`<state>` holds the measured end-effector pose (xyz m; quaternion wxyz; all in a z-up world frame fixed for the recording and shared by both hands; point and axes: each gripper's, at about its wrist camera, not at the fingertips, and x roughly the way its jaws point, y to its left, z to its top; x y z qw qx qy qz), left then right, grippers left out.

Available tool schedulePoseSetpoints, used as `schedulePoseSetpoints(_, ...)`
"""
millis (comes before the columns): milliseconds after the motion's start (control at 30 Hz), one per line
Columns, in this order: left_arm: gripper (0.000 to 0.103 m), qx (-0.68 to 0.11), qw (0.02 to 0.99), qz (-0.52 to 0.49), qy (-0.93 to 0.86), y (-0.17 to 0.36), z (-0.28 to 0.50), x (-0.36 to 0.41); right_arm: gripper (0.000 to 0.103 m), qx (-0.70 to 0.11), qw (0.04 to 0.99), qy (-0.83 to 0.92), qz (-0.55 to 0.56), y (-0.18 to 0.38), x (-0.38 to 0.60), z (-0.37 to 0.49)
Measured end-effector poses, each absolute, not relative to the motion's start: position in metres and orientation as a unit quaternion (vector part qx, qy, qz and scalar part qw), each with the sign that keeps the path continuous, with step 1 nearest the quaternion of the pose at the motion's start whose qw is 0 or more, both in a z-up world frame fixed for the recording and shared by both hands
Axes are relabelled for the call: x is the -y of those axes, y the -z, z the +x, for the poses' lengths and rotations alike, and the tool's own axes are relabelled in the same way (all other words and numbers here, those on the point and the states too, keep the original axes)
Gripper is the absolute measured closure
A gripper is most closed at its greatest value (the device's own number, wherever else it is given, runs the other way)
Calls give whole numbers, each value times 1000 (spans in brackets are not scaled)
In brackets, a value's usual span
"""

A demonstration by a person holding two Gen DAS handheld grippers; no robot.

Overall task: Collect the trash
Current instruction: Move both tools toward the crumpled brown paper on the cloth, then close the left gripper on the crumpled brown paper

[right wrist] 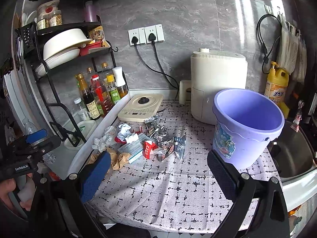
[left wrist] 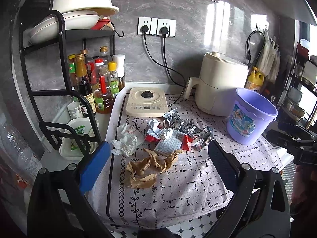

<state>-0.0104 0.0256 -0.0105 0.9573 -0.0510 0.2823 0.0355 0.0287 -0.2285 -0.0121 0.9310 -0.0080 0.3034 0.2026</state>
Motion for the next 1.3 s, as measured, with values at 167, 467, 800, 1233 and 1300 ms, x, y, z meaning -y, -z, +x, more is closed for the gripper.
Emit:
schedulePoseSetpoints(167,5,-279,958,-54,-39,9,-14,-23,8,-300,931,-209,-6,9,231,30)
schedulePoseSetpoints(467,5,-275,959,-65,-39,5,-16,-22,8,-281,932,-227,-12,2,234,29)
schedulePoseSetpoints(800,5,-294,951,-81,-51,13,-16,-31,8,-285,925,-250,-9,12,230,34)
schedulePoseSetpoints(1233,16,-339,932,-105,-74,66,-11,-67,16,-347,901,-261,-21,46,211,66)
schedulePoseSetpoints(1300,28,-354,925,-113,-77,78,-6,-74,20,-363,893,-264,-30,56,203,74)
